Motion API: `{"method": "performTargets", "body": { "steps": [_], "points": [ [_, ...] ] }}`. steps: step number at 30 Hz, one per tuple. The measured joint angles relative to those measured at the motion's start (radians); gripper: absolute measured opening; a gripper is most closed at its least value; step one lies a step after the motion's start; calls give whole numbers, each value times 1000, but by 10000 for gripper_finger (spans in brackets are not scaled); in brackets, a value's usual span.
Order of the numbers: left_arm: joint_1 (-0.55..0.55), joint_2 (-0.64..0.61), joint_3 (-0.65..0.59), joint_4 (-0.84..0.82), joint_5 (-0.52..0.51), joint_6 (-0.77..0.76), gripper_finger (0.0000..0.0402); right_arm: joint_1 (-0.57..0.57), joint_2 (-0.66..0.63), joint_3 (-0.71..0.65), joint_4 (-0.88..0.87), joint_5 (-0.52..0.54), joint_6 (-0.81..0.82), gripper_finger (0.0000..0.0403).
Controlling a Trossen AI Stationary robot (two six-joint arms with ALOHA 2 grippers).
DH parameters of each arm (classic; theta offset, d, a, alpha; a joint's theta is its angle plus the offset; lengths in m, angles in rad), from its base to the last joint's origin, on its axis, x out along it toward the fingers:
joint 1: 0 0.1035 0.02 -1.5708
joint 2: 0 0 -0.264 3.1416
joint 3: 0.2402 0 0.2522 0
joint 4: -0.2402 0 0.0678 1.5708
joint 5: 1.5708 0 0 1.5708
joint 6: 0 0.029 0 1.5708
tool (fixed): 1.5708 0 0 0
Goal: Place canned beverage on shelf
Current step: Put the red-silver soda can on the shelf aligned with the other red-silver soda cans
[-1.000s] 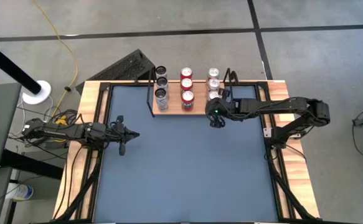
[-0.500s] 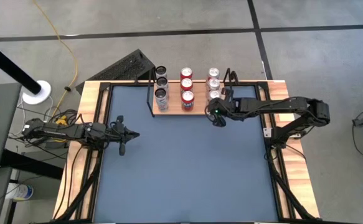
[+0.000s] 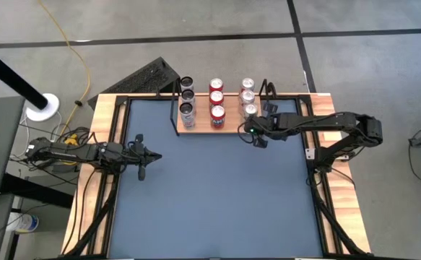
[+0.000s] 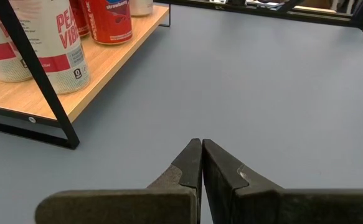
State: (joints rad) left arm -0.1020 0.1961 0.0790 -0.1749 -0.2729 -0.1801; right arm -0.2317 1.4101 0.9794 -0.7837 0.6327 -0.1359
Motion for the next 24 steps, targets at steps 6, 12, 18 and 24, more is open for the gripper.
{"method": "performTargets", "body": {
  "steps": [6,12,18,24],
  "points": [
    [0,0,0,0,0,0,0,-34,0,0,-23,-1,25,0],
    [0,0,0,0,0,0,0,-49,-1,1,30,33,0,0],
    [0,0,0,0,0,0,0,-43,-1,1,84,19,-31,0],
    [0,0,0,0,0,0,0,-35,-1,1,97,6,-34,0]
  ]
}}
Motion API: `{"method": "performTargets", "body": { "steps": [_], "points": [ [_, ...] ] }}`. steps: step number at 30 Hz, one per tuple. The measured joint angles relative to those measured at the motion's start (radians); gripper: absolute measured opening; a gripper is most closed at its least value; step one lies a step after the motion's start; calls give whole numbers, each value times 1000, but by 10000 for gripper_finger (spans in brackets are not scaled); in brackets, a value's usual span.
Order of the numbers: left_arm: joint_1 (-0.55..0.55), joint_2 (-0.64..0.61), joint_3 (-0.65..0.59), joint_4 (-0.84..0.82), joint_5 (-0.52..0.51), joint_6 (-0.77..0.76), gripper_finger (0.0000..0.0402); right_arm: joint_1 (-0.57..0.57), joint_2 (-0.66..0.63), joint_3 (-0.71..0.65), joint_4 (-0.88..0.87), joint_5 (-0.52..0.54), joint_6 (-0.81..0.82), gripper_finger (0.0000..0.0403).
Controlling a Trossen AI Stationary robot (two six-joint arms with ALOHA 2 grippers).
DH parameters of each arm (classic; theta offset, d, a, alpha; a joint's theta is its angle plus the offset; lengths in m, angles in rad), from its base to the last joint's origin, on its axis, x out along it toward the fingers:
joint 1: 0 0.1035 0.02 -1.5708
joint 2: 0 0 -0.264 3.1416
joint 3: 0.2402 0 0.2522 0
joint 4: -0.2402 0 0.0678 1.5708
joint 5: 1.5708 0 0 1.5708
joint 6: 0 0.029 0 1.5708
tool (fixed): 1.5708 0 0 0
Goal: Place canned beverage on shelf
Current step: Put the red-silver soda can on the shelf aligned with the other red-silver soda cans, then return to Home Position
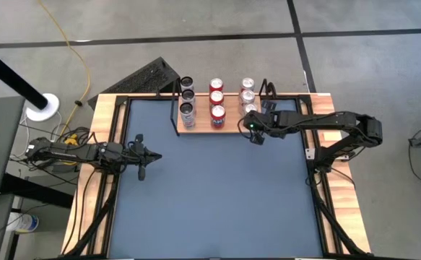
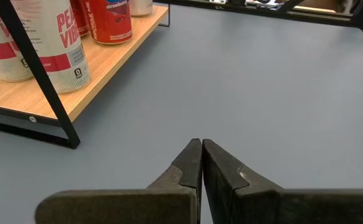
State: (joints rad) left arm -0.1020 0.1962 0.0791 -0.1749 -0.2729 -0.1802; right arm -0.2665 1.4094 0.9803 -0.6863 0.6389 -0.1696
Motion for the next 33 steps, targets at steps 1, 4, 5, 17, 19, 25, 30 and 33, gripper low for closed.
{"method": "performTargets", "body": {
  "steps": [1,4,5,17,19,25,30,33],
  "points": [
    [0,0,0,0,0,0,0,0,0,0,2,-1,0,0],
    [0,0,0,0,0,0,0,3,0,0,9,-6,-7,0],
    [0,0,0,0,0,0,0,3,0,0,11,-10,-12,0],
    [0,0,0,0,0,0,0,62,-31,30,5,-99,-26,0],
    [0,0,0,0,0,0,0,92,-56,54,6,-121,-31,0],
    [0,0,0,0,0,0,0,204,-169,85,10,-281,-26,0],
    [0,0,0,0,0,0,0,329,-304,32,44,-301,46,0],
    [0,0,0,0,0,0,0,420,-390,-63,164,-300,78,0]
  ]
}}
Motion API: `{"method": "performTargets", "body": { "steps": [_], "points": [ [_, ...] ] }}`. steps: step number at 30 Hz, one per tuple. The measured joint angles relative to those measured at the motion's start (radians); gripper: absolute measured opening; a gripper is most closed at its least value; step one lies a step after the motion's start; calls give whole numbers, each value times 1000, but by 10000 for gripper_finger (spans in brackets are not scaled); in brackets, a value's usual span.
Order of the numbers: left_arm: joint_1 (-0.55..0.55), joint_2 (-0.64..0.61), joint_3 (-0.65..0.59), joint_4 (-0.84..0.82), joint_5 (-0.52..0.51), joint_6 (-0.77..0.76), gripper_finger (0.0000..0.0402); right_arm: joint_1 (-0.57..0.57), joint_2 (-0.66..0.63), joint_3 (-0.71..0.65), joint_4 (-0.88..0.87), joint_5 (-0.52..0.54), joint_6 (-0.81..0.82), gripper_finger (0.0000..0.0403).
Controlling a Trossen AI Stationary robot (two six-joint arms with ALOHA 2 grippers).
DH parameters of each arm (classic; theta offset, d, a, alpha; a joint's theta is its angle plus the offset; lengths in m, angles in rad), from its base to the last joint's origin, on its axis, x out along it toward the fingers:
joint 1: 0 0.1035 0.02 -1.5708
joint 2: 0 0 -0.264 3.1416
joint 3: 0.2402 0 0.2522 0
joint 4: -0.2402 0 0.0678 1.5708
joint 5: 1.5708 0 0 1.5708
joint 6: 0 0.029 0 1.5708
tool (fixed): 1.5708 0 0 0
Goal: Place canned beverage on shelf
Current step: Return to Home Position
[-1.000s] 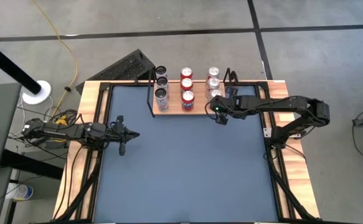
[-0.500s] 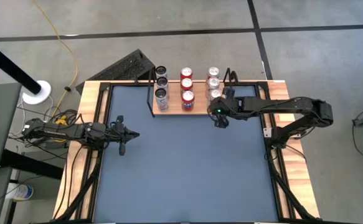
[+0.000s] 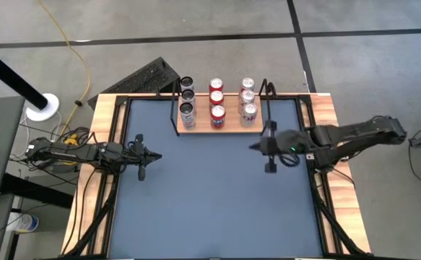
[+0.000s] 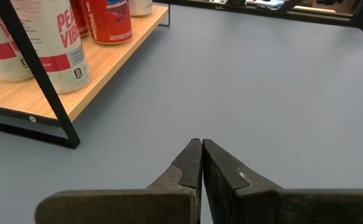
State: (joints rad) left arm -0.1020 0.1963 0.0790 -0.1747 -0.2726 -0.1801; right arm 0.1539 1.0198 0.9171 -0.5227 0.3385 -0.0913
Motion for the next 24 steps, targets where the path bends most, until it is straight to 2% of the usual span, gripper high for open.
{"method": "performTargets", "body": {
  "steps": [3,8,14,19,21,24],
  "points": [
    [0,0,0,0,0,0,0,90,-78,-130,146,0,4,0],
    [0,0,0,0,0,0,0,178,-181,-349,493,0,-23,0],
    [0,0,0,0,0,0,0,199,-229,-589,949,0,-63,0],
    [0,0,0,0,0,0,0,198,-229,-721,1148,-3,35,0],
    [0,0,0,0,0,0,0,198,-220,-758,1202,-53,83,0],
    [0,0,0,0,0,0,0,200,-196,-793,1245,-189,131,0]
  ]
}}
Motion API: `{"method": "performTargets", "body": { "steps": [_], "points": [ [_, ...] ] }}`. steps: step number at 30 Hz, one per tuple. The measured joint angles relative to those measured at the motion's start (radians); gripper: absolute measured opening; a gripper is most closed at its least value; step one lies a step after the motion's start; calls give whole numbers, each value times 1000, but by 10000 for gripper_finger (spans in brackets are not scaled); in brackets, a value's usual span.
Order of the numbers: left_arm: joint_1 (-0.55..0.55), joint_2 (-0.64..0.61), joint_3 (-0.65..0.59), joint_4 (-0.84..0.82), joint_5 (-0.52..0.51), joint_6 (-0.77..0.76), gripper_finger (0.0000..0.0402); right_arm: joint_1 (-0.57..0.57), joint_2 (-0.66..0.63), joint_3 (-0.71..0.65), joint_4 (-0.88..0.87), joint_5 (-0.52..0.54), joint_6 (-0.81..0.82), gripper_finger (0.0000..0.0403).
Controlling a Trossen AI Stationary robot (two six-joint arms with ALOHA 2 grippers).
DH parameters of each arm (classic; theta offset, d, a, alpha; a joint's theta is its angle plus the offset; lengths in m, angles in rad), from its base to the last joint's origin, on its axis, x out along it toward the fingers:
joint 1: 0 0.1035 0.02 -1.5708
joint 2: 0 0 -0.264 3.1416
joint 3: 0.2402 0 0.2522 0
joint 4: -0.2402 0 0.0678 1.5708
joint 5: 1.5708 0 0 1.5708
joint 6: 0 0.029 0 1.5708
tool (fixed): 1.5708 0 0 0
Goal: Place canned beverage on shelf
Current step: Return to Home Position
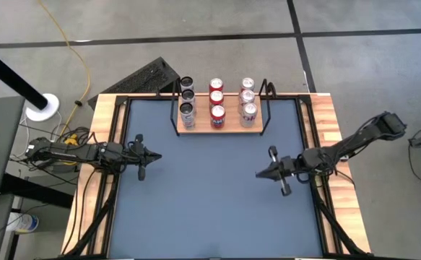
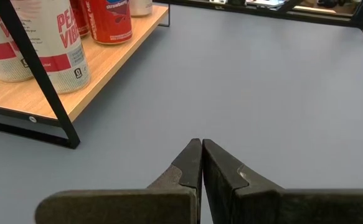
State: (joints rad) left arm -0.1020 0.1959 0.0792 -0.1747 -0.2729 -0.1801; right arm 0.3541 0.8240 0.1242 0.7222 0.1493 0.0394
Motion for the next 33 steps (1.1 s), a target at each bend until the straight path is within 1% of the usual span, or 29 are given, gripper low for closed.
{"method": "performTargets", "body": {
  "steps": [2,6,10,15,20,22,24,29,31,33],
  "points": [
    [0,0,0,0,0,0,0,7,20,-16,60,-61,25,0],
    [0,0,0,0,0,0,0,36,7,-37,67,-67,40,0],
    [0,0,0,0,0,0,0,56,-64,-38,7,-68,86,0],
    [0,0,0,0,0,0,0,66,-217,-39,-177,-64,168,0],
    [0,0,0,0,0,0,0,45,-372,-38,-360,32,169,0],
    [0,0,0,0,0,0,0,29,-421,-38,-442,59,135,0],
    [0,0,0,0,0,0,0,12,-455,-38,-537,82,89,0],
    [0,0,0,0,0,0,0,-30,-491,-38,-755,116,87,0],
    [0,0,0,0,0,0,0,-42,-490,-38,-809,117,98,0],
    [0,0,0,0,0,0,0,-56,-484,-39,-816,124,80,0]
  ]
}}
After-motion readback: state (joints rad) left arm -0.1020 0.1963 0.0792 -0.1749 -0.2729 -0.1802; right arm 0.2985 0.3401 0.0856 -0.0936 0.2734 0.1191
